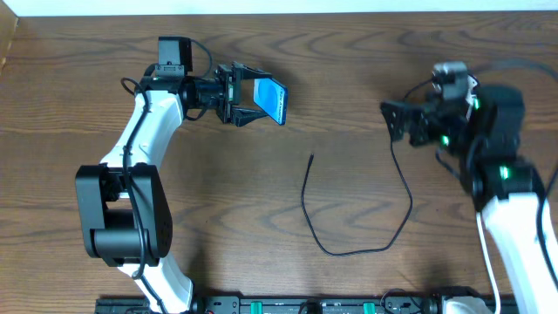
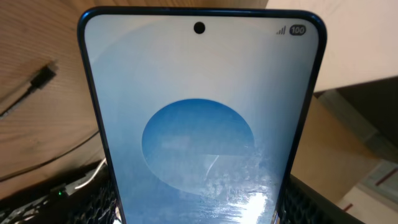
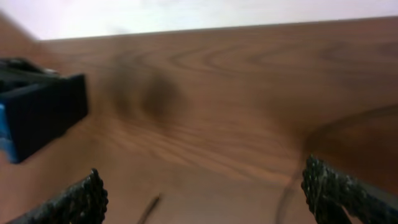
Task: Plug charger to phone and switch on socket
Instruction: 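Move the right gripper toward the phone held by the left gripper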
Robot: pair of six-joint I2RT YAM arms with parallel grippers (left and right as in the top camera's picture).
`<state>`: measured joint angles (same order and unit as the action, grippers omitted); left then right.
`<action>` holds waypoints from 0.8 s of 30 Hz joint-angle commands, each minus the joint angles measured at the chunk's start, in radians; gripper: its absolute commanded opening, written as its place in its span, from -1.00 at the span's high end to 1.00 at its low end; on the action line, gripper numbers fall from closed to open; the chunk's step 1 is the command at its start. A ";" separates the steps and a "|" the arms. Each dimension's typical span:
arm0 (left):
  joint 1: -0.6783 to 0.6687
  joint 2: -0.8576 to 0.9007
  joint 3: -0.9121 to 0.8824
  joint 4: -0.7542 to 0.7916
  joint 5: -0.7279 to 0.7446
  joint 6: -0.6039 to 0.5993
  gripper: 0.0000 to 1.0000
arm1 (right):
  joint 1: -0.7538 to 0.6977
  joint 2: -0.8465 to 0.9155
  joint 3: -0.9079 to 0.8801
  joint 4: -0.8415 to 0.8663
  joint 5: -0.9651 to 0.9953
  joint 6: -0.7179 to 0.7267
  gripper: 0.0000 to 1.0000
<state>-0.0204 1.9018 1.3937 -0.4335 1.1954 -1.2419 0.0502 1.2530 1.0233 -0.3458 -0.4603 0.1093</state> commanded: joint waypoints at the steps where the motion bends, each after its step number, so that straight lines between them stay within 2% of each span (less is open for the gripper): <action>1: 0.003 -0.029 0.012 0.006 0.005 -0.017 0.85 | 0.010 0.097 0.095 0.027 -0.190 -0.005 -0.98; 4: 0.003 -0.029 0.012 0.006 -0.032 -0.019 0.86 | 0.010 0.156 0.097 0.129 -0.204 0.053 -0.98; 8: 0.000 -0.029 0.012 0.005 -0.090 -0.020 0.85 | 0.010 0.211 0.097 0.233 -0.205 0.267 -0.98; 10: -0.007 -0.029 0.012 0.005 -0.120 -0.020 0.85 | 0.011 0.225 0.097 0.266 -0.205 0.322 -0.99; 18: -0.060 -0.029 0.012 0.006 -0.256 -0.068 0.85 | 0.035 0.253 0.097 0.212 -0.205 0.322 -0.99; 24: -0.097 -0.029 0.012 0.006 -0.310 -0.116 0.86 | 0.103 0.261 0.097 0.143 -0.205 0.214 -0.98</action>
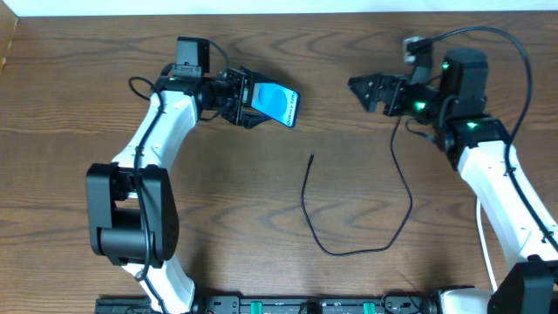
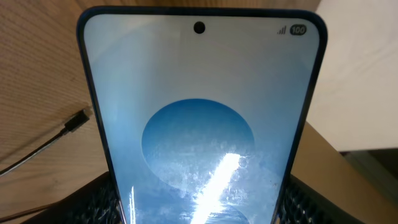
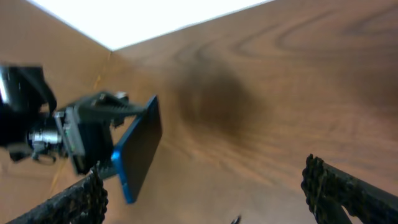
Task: Plug charger to phone and switch on socket
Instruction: 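Move the right gripper toward the phone held by the left gripper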
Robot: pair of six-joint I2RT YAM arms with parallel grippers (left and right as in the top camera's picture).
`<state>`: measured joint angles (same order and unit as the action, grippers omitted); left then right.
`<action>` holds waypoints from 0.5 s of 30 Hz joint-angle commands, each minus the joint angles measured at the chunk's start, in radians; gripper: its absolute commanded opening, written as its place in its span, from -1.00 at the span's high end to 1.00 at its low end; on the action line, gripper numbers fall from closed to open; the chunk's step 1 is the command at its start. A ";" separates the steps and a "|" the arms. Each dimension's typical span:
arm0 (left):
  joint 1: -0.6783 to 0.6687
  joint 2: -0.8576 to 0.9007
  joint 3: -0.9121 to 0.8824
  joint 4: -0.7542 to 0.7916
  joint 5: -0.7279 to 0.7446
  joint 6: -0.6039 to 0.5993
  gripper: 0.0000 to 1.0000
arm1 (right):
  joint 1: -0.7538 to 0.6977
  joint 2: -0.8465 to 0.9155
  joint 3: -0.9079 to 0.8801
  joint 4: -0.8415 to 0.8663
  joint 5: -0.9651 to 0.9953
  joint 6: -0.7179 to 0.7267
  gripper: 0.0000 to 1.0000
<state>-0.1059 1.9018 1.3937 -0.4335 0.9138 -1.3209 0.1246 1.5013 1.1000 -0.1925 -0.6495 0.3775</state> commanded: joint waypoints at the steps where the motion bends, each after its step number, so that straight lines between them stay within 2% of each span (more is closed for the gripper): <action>1: -0.018 -0.029 0.012 0.006 -0.034 -0.045 0.86 | 0.042 0.016 0.020 -0.018 -0.016 -0.057 -0.99; 9: -0.059 -0.029 0.012 0.006 -0.079 -0.111 0.85 | 0.119 0.063 0.020 -0.121 -0.017 -0.062 -0.98; 15: -0.100 -0.029 0.012 0.006 -0.150 -0.138 0.86 | 0.166 0.091 0.020 -0.132 -0.038 -0.087 -0.99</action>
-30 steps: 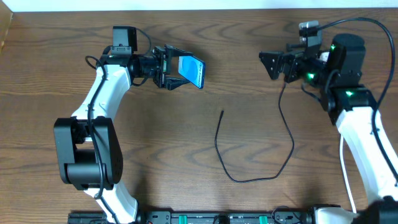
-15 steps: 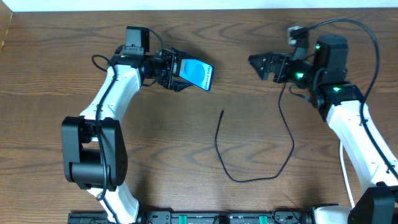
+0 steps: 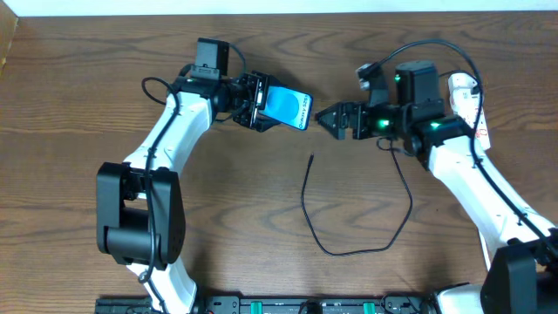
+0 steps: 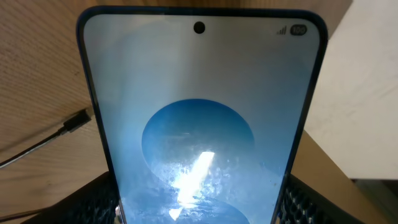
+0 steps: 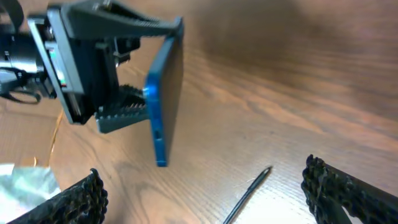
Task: Plug charger to phone and switch on socket
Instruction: 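Move the right gripper toward the phone held by the left gripper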
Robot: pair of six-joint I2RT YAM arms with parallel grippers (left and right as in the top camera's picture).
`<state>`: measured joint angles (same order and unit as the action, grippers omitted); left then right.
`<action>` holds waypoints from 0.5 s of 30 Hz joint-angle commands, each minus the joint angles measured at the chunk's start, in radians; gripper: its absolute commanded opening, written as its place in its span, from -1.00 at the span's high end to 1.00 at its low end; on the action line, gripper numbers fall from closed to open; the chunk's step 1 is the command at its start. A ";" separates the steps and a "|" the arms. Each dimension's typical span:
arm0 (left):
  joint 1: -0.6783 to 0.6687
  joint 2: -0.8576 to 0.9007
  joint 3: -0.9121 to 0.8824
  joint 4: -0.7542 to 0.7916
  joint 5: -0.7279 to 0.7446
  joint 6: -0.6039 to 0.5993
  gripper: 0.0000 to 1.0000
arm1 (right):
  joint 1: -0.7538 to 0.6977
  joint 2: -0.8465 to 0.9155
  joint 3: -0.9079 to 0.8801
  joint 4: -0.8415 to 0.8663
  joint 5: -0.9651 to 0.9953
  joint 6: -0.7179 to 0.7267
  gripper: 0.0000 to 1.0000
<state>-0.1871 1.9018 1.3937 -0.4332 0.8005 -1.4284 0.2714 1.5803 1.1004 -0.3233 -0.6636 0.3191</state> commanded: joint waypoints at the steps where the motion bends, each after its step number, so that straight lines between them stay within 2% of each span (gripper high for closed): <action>1: -0.026 -0.029 0.012 0.005 -0.045 -0.034 0.85 | 0.024 0.016 0.020 -0.002 -0.024 -0.030 -0.98; 15: -0.127 -0.029 0.012 0.010 -0.054 -0.175 0.85 | 0.034 0.050 0.019 -0.006 0.011 -0.036 -0.94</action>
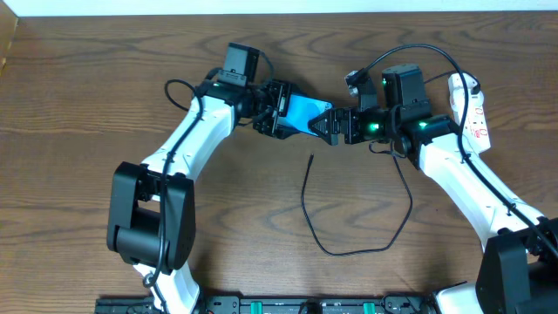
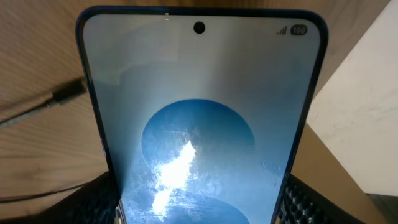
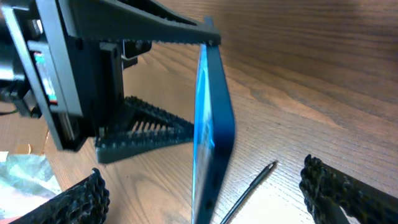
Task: Plug charger to phone and switch on socket
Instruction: 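Move the right gripper toward the phone held by the left gripper, then grasp the phone's right edge with the right gripper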
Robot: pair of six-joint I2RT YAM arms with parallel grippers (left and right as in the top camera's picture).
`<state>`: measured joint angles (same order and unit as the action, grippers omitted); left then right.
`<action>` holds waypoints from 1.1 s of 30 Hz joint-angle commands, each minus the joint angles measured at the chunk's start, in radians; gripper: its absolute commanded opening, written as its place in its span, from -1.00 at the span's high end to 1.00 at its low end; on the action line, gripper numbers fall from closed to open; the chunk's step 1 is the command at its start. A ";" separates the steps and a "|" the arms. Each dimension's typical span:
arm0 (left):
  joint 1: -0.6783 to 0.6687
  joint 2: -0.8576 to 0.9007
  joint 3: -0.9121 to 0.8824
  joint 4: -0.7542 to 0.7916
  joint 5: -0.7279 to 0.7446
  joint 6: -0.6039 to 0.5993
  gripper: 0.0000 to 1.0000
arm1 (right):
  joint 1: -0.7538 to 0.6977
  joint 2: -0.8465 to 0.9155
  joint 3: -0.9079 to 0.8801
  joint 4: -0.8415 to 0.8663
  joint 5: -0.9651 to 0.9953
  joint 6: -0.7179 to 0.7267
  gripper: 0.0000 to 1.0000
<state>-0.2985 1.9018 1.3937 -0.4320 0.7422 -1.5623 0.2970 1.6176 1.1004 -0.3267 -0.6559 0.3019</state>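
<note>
A blue phone [image 1: 302, 116] with a lit screen [image 2: 199, 112] is held above the table in my left gripper [image 1: 281, 111], which is shut on its lower end. My right gripper [image 1: 334, 125] stands open at the phone's free end. The phone's edge [image 3: 212, 130] lies between its fingers [image 3: 71, 202], and whether they touch it cannot be told. The black charger cable [image 1: 307, 196] lies loose on the table. Its plug tip [image 3: 266, 168] sits just below the phone and shows too in the left wrist view as the plug [image 2: 67, 93]. A white socket strip [image 1: 468, 100] lies at the far right.
The cable curls from its tip [image 1: 312, 158] down through the table's middle and back up under my right arm [image 1: 453, 166]. The wooden table [image 1: 87, 87] is bare to the left. A black rail [image 1: 305, 305] runs along the front edge.
My left gripper has carried the phone further right toward the middle. My right gripper has moved left, so its open fingers now stand on either side of the phone's free end.
First my left gripper held the phone at the upper left, with my right gripper open far to the right. At each later moment both arms stood closer to the middle. Now the grippers meet at the phone above the cable tip.
</note>
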 commanded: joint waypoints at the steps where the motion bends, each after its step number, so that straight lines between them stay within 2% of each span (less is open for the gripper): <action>1: -0.022 -0.029 0.012 0.009 0.004 -0.049 0.85 | 0.008 0.014 0.019 -0.003 0.010 -0.019 -0.93; 14: -0.068 -0.029 0.012 0.013 0.004 -0.068 0.86 | 0.008 0.018 0.019 -0.008 0.053 -0.018 -0.75; 23: -0.076 -0.029 0.012 0.016 0.005 -0.097 0.86 | 0.008 0.018 0.018 -0.018 0.094 0.000 -0.42; 33: -0.102 -0.029 0.012 0.060 0.005 -0.100 0.85 | 0.021 0.018 0.018 -0.031 0.141 0.000 -0.19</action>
<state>-0.4007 1.9018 1.3937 -0.3794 0.7338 -1.6531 0.3023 1.6245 1.1004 -0.3515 -0.5407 0.3035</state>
